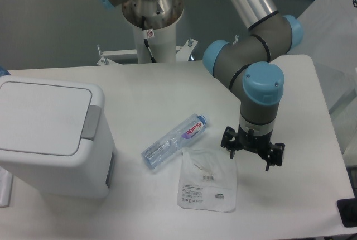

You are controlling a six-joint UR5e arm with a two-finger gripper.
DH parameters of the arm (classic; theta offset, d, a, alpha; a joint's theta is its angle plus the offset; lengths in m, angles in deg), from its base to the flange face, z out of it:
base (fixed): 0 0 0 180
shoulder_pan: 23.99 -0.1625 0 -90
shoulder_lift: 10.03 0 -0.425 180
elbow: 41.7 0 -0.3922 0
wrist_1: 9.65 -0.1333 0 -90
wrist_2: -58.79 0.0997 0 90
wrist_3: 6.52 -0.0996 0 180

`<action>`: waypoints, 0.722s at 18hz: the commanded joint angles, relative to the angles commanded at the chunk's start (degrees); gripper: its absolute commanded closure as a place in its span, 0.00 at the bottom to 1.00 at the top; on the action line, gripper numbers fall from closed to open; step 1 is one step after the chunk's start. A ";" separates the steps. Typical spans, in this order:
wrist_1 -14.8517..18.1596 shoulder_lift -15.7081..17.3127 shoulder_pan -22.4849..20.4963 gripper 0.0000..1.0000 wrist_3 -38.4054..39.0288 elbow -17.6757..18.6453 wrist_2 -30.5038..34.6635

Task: Open the trash can

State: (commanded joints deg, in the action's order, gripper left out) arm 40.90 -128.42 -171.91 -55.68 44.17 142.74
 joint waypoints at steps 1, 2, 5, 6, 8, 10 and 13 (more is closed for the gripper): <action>-0.53 0.09 0.17 0.00 3.08 0.00 -1.40; -1.14 0.09 0.26 0.00 6.24 0.00 -2.55; -1.33 0.88 0.62 0.00 11.10 0.00 -3.70; -1.33 1.23 0.62 0.00 11.19 0.09 -4.75; -1.33 2.89 1.14 0.00 12.68 1.22 -7.03; -1.41 5.18 1.14 0.00 14.44 3.50 -10.54; -1.59 7.29 1.06 0.00 14.62 5.18 -18.62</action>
State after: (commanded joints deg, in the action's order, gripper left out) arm 39.31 -121.13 -170.85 -41.06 49.35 124.12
